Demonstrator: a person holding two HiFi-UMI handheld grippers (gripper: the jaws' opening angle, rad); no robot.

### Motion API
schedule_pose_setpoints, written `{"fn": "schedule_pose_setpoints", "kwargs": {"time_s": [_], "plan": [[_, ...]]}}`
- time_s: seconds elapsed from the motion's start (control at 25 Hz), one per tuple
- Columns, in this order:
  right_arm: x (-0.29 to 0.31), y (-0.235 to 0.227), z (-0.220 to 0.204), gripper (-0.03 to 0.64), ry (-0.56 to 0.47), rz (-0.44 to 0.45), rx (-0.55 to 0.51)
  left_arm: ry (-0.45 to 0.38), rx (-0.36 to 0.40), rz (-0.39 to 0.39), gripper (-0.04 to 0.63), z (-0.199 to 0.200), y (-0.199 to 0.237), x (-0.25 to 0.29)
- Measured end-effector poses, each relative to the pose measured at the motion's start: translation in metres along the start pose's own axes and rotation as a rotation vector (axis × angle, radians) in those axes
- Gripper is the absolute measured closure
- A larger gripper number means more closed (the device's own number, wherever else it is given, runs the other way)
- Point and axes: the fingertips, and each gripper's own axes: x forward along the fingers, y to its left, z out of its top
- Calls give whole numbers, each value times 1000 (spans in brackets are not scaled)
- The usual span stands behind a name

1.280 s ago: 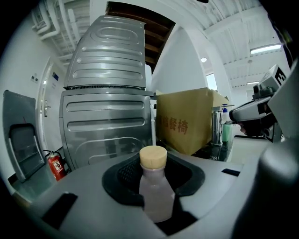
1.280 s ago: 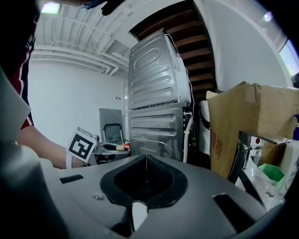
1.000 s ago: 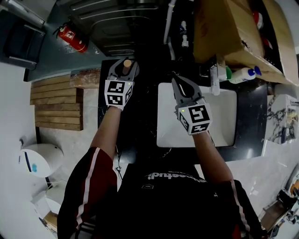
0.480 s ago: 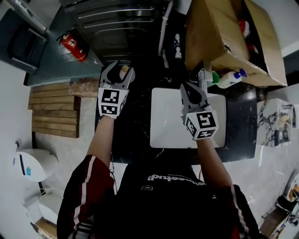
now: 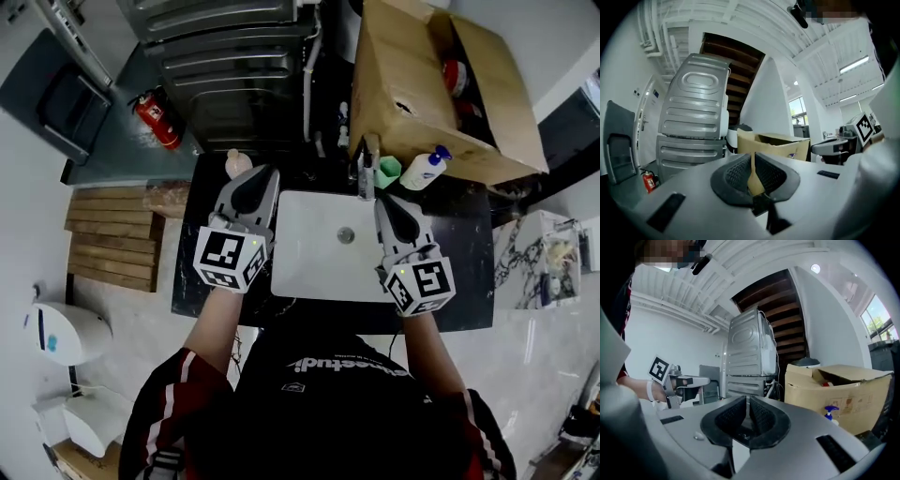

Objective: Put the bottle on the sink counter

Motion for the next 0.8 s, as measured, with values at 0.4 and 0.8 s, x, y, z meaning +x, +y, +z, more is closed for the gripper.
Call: {"fn": "schedule_pose_setpoints", "kwargs": {"time_s": [0.4, 0.8], "plan": [[-80, -17, 0, 575, 49, 61, 27, 21, -33, -153, 581, 6, -138, -8], [-98, -20, 23, 577, 12, 82, 32, 19, 29, -110, 581, 19, -152, -19]]}}
